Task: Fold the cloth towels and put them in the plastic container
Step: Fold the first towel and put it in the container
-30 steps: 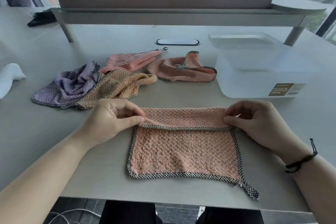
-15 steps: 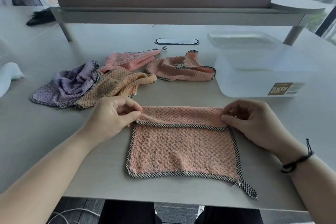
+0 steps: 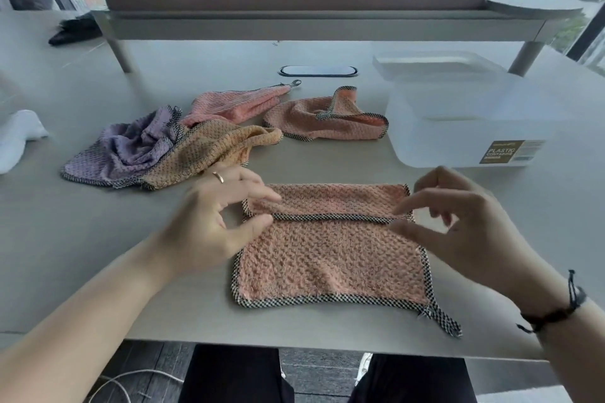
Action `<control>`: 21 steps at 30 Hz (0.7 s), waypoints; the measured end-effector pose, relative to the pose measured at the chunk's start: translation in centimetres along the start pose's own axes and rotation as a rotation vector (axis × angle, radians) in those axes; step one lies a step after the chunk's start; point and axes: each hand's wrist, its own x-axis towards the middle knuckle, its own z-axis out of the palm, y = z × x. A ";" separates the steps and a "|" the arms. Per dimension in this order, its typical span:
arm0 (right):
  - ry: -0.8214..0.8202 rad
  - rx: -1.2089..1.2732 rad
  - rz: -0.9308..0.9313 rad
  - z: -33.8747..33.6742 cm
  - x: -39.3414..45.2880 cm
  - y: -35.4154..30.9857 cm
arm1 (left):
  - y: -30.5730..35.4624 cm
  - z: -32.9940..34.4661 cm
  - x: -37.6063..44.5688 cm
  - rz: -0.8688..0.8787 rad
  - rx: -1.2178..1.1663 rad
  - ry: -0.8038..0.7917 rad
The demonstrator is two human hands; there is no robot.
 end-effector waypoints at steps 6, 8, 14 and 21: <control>-0.372 -0.120 -0.180 1.6 -3.4 -2.6 | 3.6 0.5 -2.3 0.092 0.069 -0.362; -0.294 -0.117 -0.188 2.4 -3.7 -2.6 | 4.3 1.1 -2.5 0.130 0.152 -0.343; -0.235 -0.131 -0.230 3.1 -3.4 -3.7 | 6.6 3.7 -2.6 0.124 0.309 -0.199; -0.221 -0.051 -0.045 2.0 -3.5 -3.4 | 5.7 2.8 -2.5 -0.026 0.235 -0.152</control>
